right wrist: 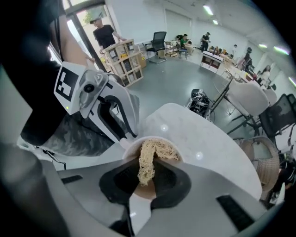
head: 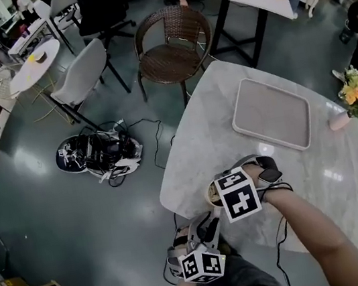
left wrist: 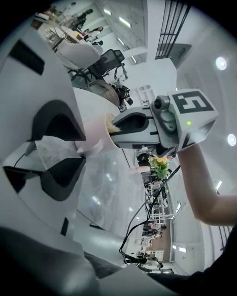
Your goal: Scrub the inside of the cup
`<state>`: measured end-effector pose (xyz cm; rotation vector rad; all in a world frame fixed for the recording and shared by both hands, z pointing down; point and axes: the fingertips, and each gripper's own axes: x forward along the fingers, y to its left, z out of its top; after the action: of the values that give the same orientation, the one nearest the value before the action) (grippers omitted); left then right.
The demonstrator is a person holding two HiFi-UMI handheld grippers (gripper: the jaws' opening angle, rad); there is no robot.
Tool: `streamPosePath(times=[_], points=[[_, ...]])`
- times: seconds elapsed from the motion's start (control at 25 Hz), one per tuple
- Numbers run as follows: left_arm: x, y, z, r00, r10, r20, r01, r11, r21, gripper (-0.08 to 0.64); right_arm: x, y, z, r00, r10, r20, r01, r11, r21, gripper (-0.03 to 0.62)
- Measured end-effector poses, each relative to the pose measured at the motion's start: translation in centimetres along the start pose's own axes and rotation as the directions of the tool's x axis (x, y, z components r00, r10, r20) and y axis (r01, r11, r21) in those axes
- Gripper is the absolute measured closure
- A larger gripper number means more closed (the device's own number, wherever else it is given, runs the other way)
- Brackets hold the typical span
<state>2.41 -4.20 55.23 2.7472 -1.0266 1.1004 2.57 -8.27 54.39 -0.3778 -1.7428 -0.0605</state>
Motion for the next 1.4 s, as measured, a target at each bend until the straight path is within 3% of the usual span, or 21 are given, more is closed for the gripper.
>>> streamPosePath(times=[0.36,0.6,0.88,1.12,1.24,1.4], points=[[0.2,6.1,-2.0,0.992,0.119,-0.042,-0.124,0.984,-0.125,0.439,-0.7,1.4,-0.6,0.995,0.030,0.095,-0.043,0.990,0.138,0.531],[2.4,9.2,-0.9,0.991,0.128,-0.041,-0.131,0.989,-0.071,0.439,-2.1,1.9,0.0,0.988,0.005,0.156,-0.030,0.987,0.155,0.531],[5.1,11.1,0.8,0.998,0.069,-0.003,-0.069,0.997,-0.035,0.439,-3.6,1.1,0.0,0.979,-0.060,0.197,0.019,0.979,0.202,0.531],[2.8,11.1,-0.8,0.997,0.051,0.061,-0.038,0.979,-0.201,0.432,-3.5,0.0,-0.8,0.985,-0.120,0.125,0.097,0.980,0.171,0.531],[1.3,8.9,-2.3,0.998,0.000,0.068,0.016,0.970,-0.241,0.336,-3.1,-0.2,-1.1,0.987,-0.130,0.091,0.118,0.984,0.134,0.531],[0.4,5.3,-1.6,0.994,-0.062,0.087,0.079,0.974,-0.213,0.213,-1.9,-0.4,-1.2,0.990,-0.132,0.040,0.129,0.988,0.080,0.531]])
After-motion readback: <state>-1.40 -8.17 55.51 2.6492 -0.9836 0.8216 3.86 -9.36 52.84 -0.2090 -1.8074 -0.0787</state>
